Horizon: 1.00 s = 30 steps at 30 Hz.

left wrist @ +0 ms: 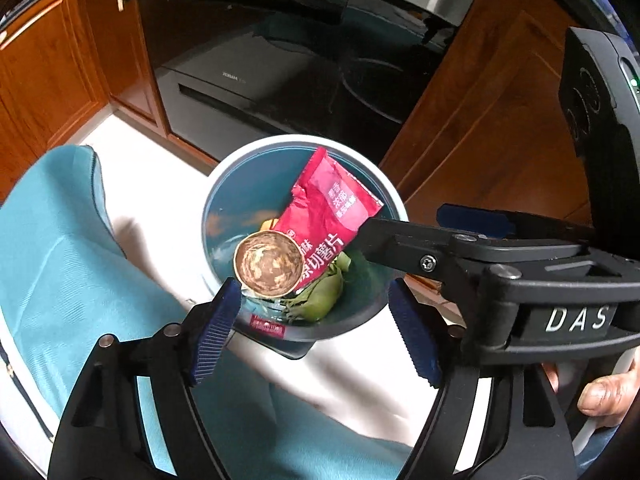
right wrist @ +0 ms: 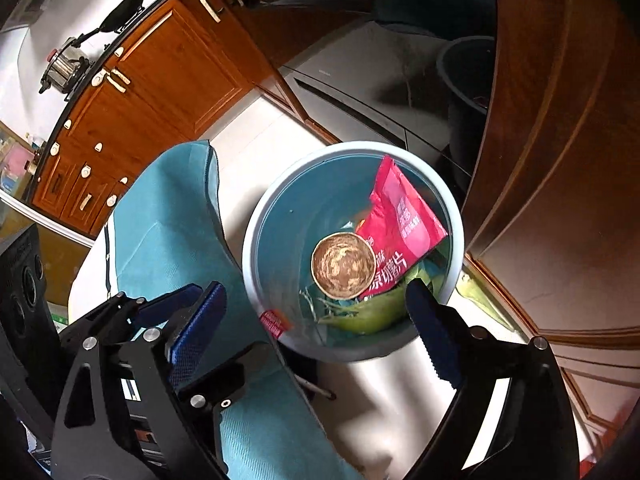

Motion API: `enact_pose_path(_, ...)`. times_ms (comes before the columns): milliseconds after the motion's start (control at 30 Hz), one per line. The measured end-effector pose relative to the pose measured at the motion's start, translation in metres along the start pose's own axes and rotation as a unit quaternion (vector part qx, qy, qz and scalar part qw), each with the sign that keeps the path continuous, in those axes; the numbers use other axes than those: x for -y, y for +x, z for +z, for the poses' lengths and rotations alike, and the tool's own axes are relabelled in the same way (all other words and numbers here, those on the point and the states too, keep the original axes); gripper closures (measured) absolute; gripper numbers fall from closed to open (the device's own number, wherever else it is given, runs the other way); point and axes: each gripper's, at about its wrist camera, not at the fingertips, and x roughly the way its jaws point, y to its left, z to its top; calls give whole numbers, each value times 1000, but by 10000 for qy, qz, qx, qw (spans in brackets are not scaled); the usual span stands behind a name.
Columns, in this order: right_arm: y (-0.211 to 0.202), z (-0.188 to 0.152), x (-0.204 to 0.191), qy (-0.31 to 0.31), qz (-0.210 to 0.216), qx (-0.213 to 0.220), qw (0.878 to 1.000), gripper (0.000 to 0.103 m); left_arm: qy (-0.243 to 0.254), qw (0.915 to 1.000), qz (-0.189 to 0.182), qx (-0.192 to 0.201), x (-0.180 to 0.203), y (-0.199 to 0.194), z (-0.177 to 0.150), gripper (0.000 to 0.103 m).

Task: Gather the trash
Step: 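Move both tools back over the table toward the tissue and orange peel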

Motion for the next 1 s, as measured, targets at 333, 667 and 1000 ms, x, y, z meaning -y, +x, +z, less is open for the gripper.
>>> enact_pose_path(333, -48, -24, -30, -227, -106, 203, 9995, 11, 86, 9989, 127, 438, 9, -57, -25, 10)
enact_pose_path(667, -78, -63, -89, -658, -15, 177, 9977, 11, -38, 9967, 220, 784, -5, -118, -72, 4)
enact_pose_path(1000, -59, -108, -197, -1471, 314, -354, 9880, 11, -713, 9920, 517, 906, -78, -172, -151, 4)
